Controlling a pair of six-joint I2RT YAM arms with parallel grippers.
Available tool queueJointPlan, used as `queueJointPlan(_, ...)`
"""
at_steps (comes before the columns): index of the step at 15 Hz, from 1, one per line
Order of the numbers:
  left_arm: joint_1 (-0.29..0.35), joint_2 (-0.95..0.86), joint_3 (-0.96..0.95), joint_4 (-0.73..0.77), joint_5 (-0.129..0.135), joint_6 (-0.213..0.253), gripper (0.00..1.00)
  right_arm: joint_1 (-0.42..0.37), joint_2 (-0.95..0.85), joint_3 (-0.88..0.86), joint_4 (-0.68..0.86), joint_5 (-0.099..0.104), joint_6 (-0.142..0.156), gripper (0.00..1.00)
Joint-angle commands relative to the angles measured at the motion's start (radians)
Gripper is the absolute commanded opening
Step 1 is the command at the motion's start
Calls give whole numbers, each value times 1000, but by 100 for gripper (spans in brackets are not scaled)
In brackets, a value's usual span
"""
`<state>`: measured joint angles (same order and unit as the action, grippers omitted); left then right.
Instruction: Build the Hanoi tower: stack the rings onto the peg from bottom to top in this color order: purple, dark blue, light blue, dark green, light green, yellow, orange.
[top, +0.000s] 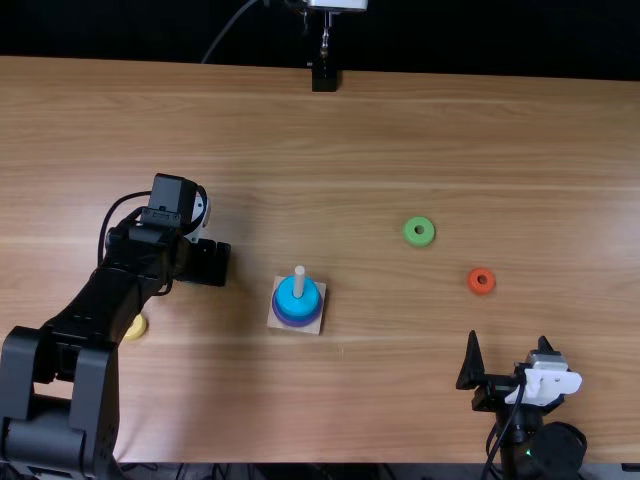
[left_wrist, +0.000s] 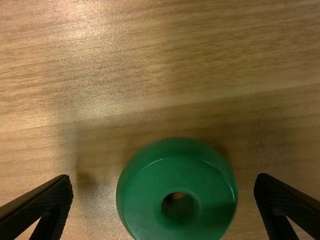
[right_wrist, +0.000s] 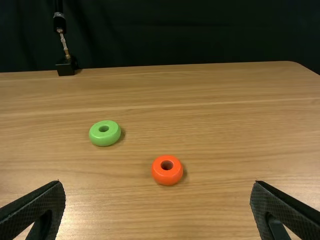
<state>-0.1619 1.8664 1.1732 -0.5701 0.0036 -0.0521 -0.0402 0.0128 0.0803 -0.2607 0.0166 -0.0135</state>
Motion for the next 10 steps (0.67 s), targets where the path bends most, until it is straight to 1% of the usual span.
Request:
queueJointPlan(1, 2, 20, 16, -2, -4, 10, 100, -10, -13, -68, -75, 11, -1, 100)
queueJointPlan(7, -1, 14, -18, -1, -4, 10, 100, -10, -13, -68, -75, 11, -1, 100)
queueJointPlan(10, -1, 11, -18, -2, 4, 10, 100, -10, -13, -68, -75, 11, -1, 100)
